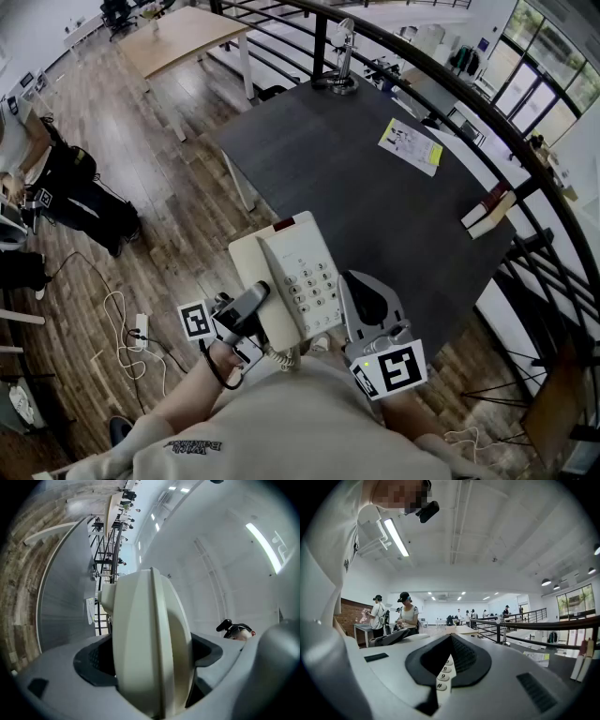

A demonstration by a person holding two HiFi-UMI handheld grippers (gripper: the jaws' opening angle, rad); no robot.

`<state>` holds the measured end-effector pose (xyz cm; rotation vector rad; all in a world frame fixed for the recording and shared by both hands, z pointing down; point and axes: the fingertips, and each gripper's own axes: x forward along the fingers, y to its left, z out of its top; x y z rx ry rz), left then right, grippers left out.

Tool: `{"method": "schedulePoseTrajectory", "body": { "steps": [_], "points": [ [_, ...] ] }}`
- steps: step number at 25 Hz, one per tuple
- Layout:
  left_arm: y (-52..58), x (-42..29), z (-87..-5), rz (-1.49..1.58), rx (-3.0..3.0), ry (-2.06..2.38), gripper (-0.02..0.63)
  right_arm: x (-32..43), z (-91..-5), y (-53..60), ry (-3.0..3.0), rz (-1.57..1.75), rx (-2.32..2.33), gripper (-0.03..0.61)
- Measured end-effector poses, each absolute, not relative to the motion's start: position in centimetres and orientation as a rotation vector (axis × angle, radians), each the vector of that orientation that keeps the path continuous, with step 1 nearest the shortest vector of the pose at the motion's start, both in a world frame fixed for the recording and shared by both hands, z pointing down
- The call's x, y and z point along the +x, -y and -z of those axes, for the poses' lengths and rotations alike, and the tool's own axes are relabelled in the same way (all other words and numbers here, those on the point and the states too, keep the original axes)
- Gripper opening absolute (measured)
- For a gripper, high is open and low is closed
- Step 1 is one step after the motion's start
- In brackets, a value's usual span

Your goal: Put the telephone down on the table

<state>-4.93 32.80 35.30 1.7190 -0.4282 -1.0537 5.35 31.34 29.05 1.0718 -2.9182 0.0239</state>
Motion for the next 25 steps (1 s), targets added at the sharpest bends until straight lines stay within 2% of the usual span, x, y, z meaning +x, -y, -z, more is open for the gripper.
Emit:
{"method": "schedulePoseTrajectory", "body": {
  "steps": [25],
  "points": [
    [-31.7, -0.9, -35.7, 1.055, 1.734, 0.450, 0.477, 10.2, -29.8, -29.7, 2.960, -0.020, 1.057, 0.002]
  ]
}}
